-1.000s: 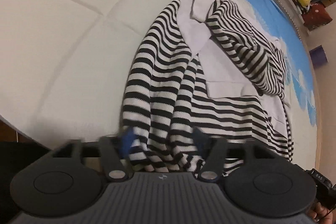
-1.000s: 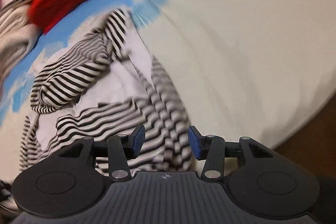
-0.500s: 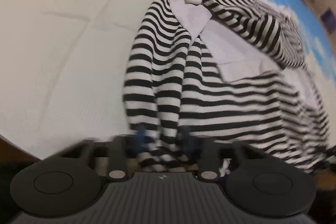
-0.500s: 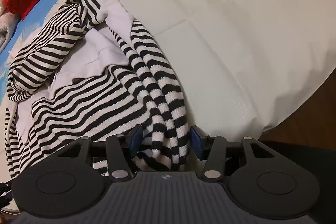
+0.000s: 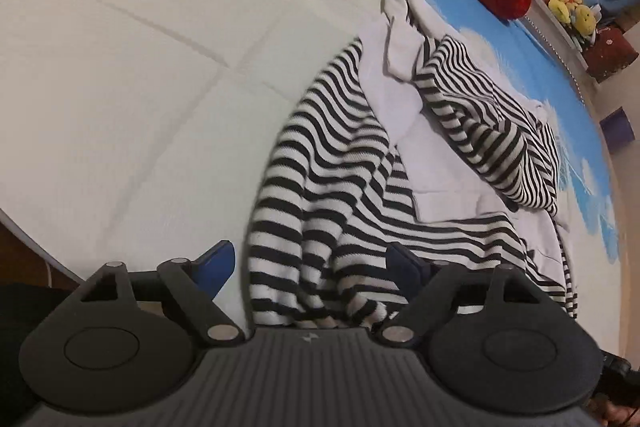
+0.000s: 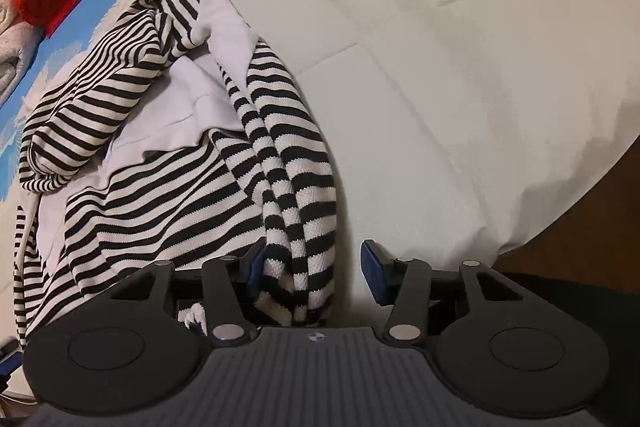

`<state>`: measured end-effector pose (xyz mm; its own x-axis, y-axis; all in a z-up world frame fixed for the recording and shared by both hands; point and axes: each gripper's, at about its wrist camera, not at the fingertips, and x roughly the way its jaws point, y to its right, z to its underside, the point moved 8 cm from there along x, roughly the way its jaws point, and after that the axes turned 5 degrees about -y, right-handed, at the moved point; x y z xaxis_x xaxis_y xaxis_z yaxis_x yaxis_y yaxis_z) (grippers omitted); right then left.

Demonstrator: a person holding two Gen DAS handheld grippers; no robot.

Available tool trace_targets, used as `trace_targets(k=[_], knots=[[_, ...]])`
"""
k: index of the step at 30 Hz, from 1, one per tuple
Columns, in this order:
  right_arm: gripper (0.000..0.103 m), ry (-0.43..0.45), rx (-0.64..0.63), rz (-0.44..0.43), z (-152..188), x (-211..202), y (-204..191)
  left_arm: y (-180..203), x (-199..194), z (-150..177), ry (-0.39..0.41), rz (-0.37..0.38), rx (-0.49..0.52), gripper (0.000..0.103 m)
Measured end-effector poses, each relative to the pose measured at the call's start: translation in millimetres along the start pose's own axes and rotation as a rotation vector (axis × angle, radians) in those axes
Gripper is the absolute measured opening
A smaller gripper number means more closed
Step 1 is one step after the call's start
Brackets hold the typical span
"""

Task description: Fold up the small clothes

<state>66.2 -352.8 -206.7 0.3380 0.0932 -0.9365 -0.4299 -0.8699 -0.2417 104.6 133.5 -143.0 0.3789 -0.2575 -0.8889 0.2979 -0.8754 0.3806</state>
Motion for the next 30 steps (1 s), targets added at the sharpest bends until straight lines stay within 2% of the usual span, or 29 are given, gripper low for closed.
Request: trace_targets(k=[3, 6, 7, 8, 9, 10, 16, 19, 20, 22, 23, 25, 26, 30], knots=[[0.038, -0.003, -0.008, -0.018, 0, 2, -2, 7, 17, 4, -0.059, 0.008, -0.018, 0.086], [0.023, -0.002, -0.017, -0.036, 0, 3, -6, 12, 29, 7, -0.071, -0.059, 0.036, 0.084], [0.02, 0.0, -0.024, -0.039, 1, 3, -7, 17, 30, 7, -0.061, -0.089, 0.082, 0.076], [0.014, 0.003, -0.031, -0.041, 1, 3, -8, 21, 30, 8, -0.054, -0.112, 0.125, 0.062], [0.012, 0.01, -0.037, -0.044, 1, 2, -9, 22, 31, 10, -0.052, -0.124, 0.164, 0.024], [0.01, 0.021, -0.037, -0.046, 0, 0, -8, 24, 29, 13, -0.057, -0.112, 0.177, 0.01], [0.007, 0.074, 0.006, -0.089, -1, -26, 6, 30, -5, 18, 0.019, -0.109, 0.211, 0.009], [0.007, 0.031, 0.007, -0.074, 7, -22, 10, 21, 11, 27, -0.077, -0.117, 0.201, 0.011], [0.008, 0.008, 0.003, -0.063, 8, -17, 11, 18, 17, 29, -0.107, -0.11, 0.177, 0.016], [0.011, -0.028, -0.013, -0.045, 7, -7, 9, 13, 18, 24, -0.108, -0.085, 0.107, 0.023], [0.015, -0.032, -0.014, -0.041, 6, -5, 8, 12, 18, 22, -0.111, -0.061, 0.081, 0.03], [0.019, -0.03, -0.016, -0.025, 5, -2, 8, 10, 18, 21, -0.127, -0.031, 0.047, 0.036], [0.024, -0.031, -0.019, -0.015, 4, -1, 8, 9, 20, 22, -0.137, -0.029, 0.042, 0.036], [0.025, -0.029, -0.039, 0.004, 4, 2, 6, 13, 22, 24, -0.135, -0.056, 0.097, 0.036]])
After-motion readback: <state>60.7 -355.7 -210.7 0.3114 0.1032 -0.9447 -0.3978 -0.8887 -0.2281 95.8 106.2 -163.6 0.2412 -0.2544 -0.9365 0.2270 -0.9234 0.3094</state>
